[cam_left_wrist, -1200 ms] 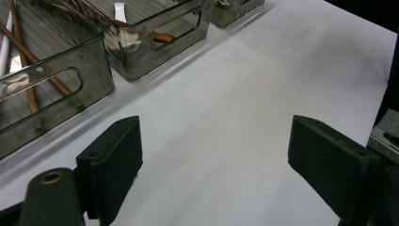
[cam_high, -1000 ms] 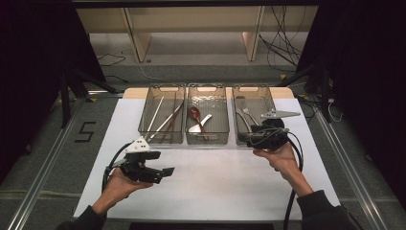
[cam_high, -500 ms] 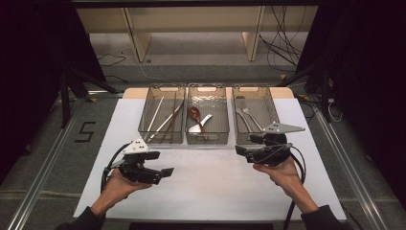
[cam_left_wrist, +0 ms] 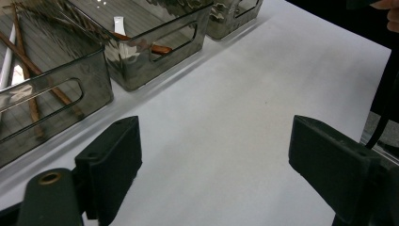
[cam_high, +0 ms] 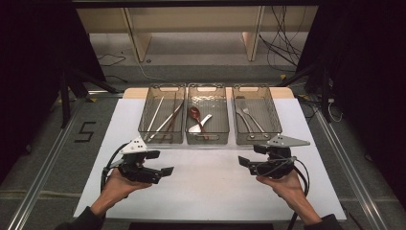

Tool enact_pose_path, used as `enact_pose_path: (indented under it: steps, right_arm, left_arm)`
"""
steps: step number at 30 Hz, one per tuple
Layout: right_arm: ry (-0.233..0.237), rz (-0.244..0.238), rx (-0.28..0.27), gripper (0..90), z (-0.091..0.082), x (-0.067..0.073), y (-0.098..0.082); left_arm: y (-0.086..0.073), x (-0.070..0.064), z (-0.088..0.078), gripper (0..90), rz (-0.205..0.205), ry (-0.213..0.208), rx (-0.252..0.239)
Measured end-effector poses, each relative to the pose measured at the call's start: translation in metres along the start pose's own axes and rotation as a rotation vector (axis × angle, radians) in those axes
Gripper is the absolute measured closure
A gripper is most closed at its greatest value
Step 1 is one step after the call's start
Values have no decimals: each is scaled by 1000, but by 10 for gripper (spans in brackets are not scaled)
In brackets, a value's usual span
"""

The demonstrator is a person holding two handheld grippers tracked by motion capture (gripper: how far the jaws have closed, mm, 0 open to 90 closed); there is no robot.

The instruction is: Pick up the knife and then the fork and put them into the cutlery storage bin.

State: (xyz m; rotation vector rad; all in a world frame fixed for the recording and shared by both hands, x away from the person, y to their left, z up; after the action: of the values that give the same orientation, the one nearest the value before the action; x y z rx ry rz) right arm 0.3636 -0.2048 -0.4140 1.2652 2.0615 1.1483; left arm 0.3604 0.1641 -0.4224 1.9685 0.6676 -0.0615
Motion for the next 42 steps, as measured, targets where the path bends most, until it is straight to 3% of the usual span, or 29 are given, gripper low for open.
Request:
enact_pose_path:
  steps: [22, 42]
  right_arm:
    - [-9, -25, 23, 217, -10, 5, -17]
    - [-23, -26, 20, 218, -10, 3, -17]
  left_arm:
    - [0, -1, -2, 171, -3, -7, -19]
    - [0, -1, -1, 171, 4, -7, -12]
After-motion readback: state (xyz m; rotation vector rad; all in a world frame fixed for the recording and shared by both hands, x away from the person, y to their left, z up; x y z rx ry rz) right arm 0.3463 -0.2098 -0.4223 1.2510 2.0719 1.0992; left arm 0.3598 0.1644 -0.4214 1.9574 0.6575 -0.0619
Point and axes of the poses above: each handheld gripper's, and its own axes: z roughly forward along the jaws, y roughly out of its top, x roughly to its left, the point moved 3 cm from there along z, roughly forward along the jaws, and after that the axes turned 15 degrees about -y, right-handed, at the moved point
